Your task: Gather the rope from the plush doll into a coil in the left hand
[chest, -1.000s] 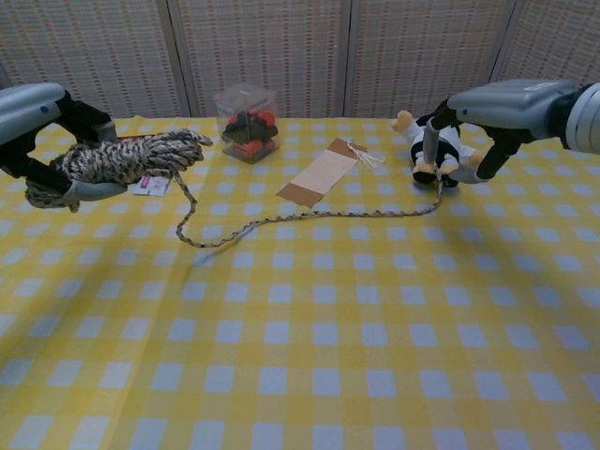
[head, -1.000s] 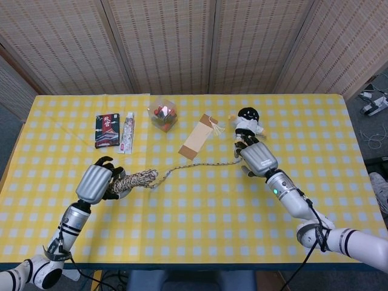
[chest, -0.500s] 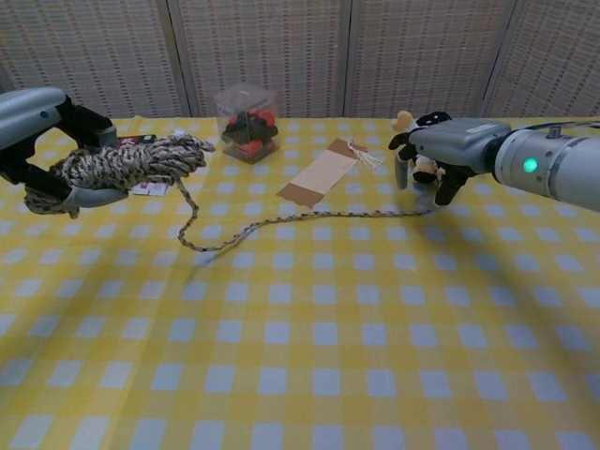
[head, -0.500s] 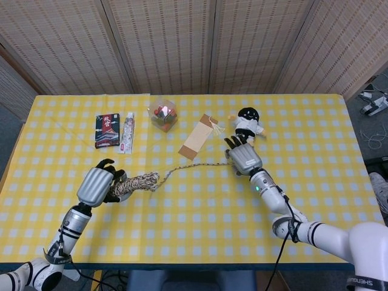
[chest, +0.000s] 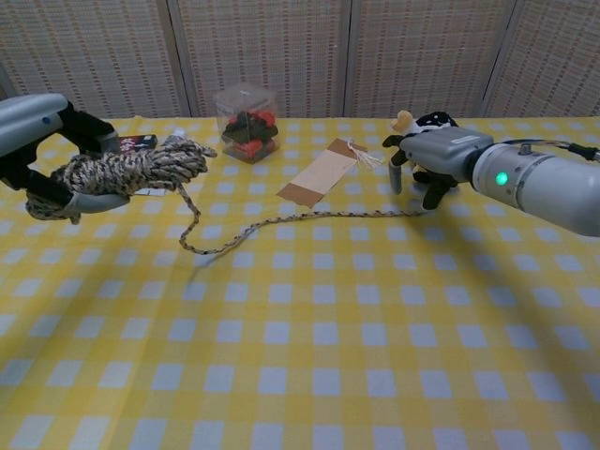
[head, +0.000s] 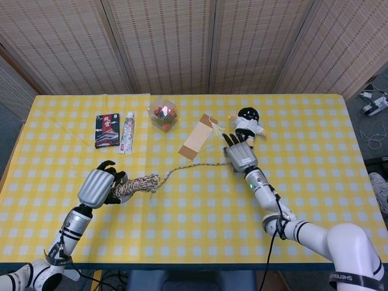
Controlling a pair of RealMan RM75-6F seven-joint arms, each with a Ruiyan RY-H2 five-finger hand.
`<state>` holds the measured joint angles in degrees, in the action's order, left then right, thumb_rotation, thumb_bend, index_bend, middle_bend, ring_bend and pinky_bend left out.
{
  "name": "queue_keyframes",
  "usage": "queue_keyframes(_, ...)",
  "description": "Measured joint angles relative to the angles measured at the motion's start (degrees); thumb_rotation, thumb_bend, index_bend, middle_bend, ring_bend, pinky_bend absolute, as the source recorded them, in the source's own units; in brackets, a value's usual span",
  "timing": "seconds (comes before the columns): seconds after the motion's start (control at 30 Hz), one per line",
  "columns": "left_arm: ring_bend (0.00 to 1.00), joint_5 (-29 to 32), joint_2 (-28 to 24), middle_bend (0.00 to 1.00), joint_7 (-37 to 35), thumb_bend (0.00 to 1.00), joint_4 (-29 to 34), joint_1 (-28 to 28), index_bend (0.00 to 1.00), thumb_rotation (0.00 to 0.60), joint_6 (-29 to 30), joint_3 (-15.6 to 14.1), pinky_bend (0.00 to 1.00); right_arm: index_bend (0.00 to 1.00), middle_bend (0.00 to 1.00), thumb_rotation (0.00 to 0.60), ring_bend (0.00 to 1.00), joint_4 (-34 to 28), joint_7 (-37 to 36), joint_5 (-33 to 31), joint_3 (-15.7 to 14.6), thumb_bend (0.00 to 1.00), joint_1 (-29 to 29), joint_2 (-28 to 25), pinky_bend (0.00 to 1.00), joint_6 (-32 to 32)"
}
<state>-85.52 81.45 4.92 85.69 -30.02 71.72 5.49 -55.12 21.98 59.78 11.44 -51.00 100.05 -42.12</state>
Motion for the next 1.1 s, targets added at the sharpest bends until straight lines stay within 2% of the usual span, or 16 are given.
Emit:
queue_keyframes(0.3, 0.53, -0.35, 0.2, 0.75, -0.37, 0.23, -0.18, 0.28, 0.74, 0.483, 0.08, -0.26, 0.23, 0.49, 0.05, 0.6, 0.0, 2.85, 0.91, -1.25, 0.34, 0.26, -0.98, 2.26, 0.0, 1.35)
queue_keyframes(1.1, 0.53, -0.4, 1.17, 0.75, -1.84, 0.23, -2.02, 0.63, 0.74, 0.477, -0.15, -0.3, 0.23, 0.53, 0.09, 0.6, 0.0, 6.86, 3.49, -4.11, 0.62, 0.31, -2.47, 4.53, 0.0, 4.32)
